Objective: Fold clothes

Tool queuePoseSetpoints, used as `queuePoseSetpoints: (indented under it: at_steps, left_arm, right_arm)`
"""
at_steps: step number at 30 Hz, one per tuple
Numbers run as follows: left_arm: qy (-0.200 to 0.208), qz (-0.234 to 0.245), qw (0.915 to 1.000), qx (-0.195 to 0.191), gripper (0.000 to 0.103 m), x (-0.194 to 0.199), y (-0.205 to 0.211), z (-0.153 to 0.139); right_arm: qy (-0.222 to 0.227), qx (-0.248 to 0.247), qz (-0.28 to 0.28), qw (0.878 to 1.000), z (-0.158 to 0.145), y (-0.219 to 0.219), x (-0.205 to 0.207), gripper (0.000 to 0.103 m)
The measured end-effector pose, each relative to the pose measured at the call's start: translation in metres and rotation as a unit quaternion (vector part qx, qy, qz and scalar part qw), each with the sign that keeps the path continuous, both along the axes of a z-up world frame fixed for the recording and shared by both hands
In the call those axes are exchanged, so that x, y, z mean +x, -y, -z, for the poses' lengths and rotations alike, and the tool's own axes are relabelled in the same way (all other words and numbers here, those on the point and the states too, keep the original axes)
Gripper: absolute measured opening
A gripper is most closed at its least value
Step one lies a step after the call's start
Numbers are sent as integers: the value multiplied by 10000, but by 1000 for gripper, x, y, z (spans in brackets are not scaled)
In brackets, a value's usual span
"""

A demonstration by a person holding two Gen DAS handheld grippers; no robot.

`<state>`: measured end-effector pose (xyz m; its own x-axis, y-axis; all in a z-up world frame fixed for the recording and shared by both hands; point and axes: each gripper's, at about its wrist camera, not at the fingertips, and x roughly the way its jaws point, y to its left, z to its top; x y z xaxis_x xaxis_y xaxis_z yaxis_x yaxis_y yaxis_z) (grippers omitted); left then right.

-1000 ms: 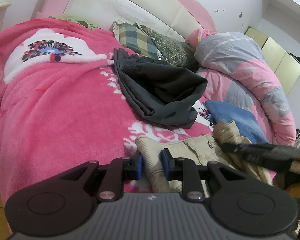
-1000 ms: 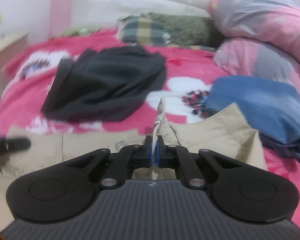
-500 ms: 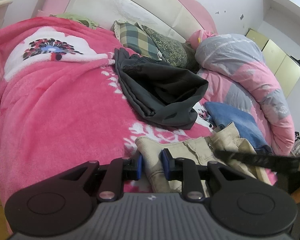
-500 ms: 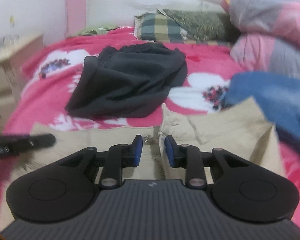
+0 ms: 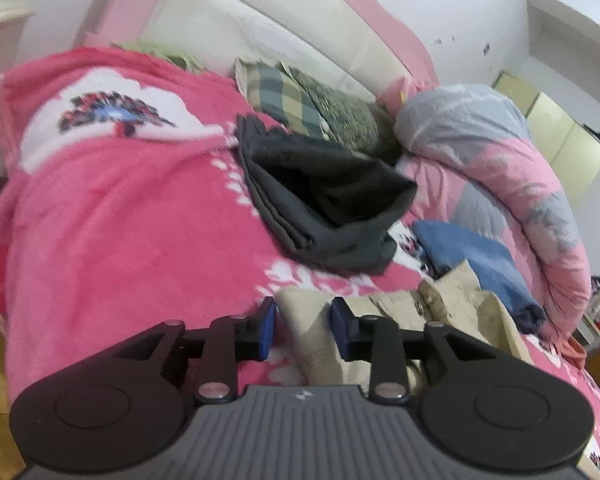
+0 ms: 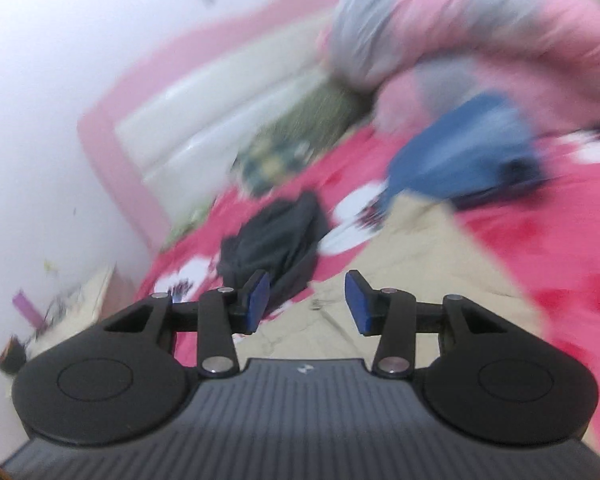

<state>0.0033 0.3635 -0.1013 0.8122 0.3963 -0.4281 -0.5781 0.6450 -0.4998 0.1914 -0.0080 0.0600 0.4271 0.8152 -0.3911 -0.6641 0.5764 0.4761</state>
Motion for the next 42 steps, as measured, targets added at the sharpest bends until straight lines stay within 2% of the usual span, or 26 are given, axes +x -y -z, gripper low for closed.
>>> queuePoseSetpoints:
  at_steps: [4,7,9,11,13,15,20,21,26,29,31,33,34,35,39,42]
  left_arm:
    - [57,-236,9997,104,35,-14,3,-11]
    - [113,-65,9996,256,35,-24,20,-28]
    - [52,348,9981,503,37,-23,41,-42]
    - [-42,801,9940,743,38,-18,64,-55]
    - [-150,1382,9850,1022,41,-7,92,-63]
    - [-304,1901,9719,1352,42,7,122,-66]
    - [-751,2502,9461,1913,42,41,177,-47]
    - [-947,2492,9431,1987,42,50,183,-40]
    - [-1396,2436,9364,2105,42,72,187,-24]
    - [-1578,2428,9335,2117,43,78,186,-16]
    - [-1637,2404,9329,2125,45,80,185,-9]
    - [-1616,2374,9322,2202,46,80,188,-7]
    - [-1622,2372,9319,2212,47,80,188,-7]
    - [-1618,2372,9323,2198,47,80,187,-6]
    - [-1634,2370,9317,2213,48,81,188,-5]
    - [-1655,2360,9306,2256,48,81,190,-5]
  right_arm:
    - [28,75,974,9952,-1,105,-70,42]
    - [-206,37,1573,9873,17,159,-121,42]
    - [-308,-24,1889,9815,29,188,-155,42]
    - [-257,-186,1979,9797,39,199,-185,42]
    - [-98,-470,1932,9800,49,197,-212,42]
    - [116,-815,1804,9801,58,188,-236,43]
    - [736,-1725,1224,9746,70,166,-284,43]
    - [825,-1890,1135,9719,73,163,-292,44]
    - [928,-1984,1000,9706,82,166,-322,44]
    - [1038,-1880,975,9718,87,164,-328,44]
    - [1164,-2019,868,9686,93,154,-328,43]
    - [1257,-2353,770,9607,103,144,-324,35]
    - [1283,-2489,776,9569,106,140,-321,15]
    - [1286,-2576,821,9541,108,139,-319,4]
    - [1416,-2082,1293,9591,88,157,-312,1]
    - [1610,-1635,1780,9569,66,177,-304,1]
